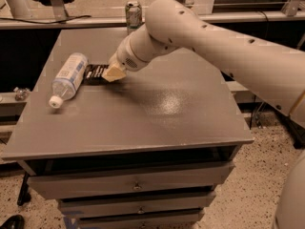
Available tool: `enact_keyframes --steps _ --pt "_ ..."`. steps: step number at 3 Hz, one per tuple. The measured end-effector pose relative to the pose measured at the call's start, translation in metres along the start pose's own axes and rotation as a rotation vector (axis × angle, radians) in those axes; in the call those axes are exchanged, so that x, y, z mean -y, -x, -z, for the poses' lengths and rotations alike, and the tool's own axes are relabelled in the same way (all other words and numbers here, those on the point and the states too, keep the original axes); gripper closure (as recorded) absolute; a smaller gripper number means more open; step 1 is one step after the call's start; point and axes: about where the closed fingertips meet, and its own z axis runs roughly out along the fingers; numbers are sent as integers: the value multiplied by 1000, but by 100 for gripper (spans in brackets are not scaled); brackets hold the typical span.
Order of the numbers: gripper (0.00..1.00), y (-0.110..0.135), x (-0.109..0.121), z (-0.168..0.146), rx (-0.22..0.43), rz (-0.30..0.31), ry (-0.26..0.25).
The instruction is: Move rxbar chocolate near blue plastic bottle
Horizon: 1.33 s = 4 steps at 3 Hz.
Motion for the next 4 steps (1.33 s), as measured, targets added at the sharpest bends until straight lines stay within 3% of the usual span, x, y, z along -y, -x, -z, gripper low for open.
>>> enact_keyframes --steps 1,2,3,4 --pt "13 0 1 0 2 -5 14" --pt "0 0 1 0 4 -8 23" --pt "0 0 1 0 4 -9 24" --pt "0 2 26 43 13 20 -8"
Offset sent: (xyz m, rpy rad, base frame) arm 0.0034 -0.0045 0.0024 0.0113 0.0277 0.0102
